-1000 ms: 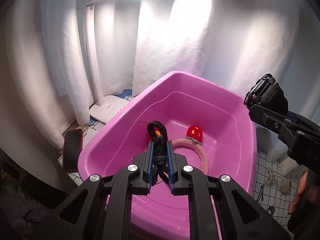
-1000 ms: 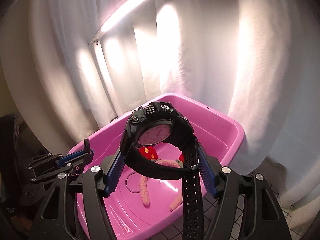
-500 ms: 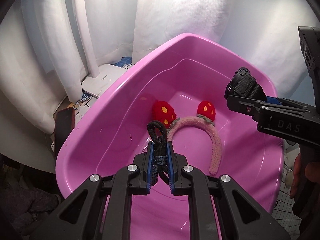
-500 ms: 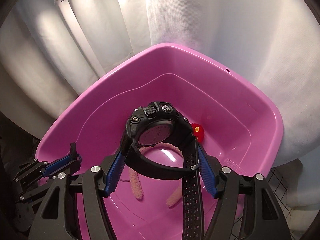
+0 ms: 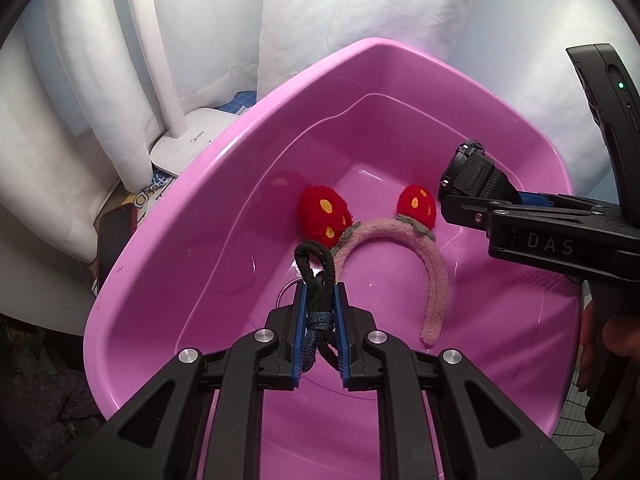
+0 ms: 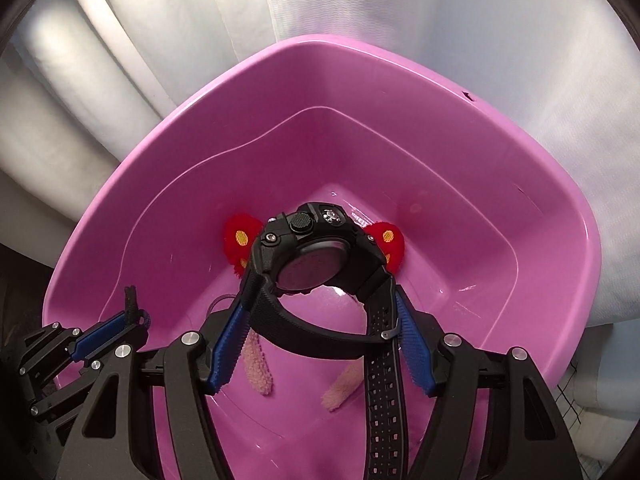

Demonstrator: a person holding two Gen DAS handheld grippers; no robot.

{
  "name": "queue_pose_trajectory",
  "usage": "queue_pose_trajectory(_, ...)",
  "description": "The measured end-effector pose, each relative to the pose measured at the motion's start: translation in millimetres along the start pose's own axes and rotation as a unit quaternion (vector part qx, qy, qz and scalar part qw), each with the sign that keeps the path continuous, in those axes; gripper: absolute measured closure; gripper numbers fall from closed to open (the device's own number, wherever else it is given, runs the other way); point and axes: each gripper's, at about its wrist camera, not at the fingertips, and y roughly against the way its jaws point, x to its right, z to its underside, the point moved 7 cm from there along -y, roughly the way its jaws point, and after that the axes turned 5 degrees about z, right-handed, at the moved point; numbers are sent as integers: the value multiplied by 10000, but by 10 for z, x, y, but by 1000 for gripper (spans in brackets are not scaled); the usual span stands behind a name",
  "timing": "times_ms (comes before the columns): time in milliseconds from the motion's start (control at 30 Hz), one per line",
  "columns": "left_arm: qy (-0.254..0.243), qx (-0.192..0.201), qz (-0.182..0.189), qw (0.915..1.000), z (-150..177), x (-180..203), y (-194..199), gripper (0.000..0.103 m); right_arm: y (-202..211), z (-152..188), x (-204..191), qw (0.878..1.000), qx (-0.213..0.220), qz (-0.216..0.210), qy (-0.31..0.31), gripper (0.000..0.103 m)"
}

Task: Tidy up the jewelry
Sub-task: 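Open both grippers to drop the watch and keychain strap into the tub, then withdraw both grippers from the tub toward the remaining items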

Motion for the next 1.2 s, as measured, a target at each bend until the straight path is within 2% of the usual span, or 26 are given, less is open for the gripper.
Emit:
queue_pose_trajectory(67, -11, 10, -26, 10000, -3, -13, 1, 87, -49, 22, 15, 10000, -12, 18, -16, 37)
queue_pose_trajectory(133, -16, 40, -82, 10000, -7, -30, 18, 79, -76, 28, 42, 10000, -13, 25, -54, 37)
queue_pose_trajectory(167, -21, 59, -98, 9999, -8, -43, 29, 65, -80, 19, 37, 10000, 6, 29, -69, 37)
queue_pose_trajectory(200, -23, 74, -138, 9999, -7, -60, 42, 46, -62, 9, 37, 9999, 55, 28, -96, 37)
queue_pose_trajectory(233, -7, 105, -190, 9998, -5, -79, 65, 38, -44, -3, 40, 9999, 101, 4, -125, 37)
queue_pose_trajectory(267, 3, 173, -191, 9997, -7, -92, 99, 32, -22, -11, 46, 9998, 137, -17, -145, 37)
queue_pose_trajectory(367, -53, 227, -304, 9993, 3, -124, 145, 27, 41, -38, 50, 9996, 248, -10, -150, 37)
queue_pose_trajectory(800, 4, 214, -321, 9993, 120, -189, 188, 26, 102, 7, 10, 9995, 289, -45, -120, 37)
queue_pose_trajectory(1200, -45, 375, -366, 9986, 228, -102, 365, 26, 246, 124, 67, 9990, 415, -55, -129, 37)
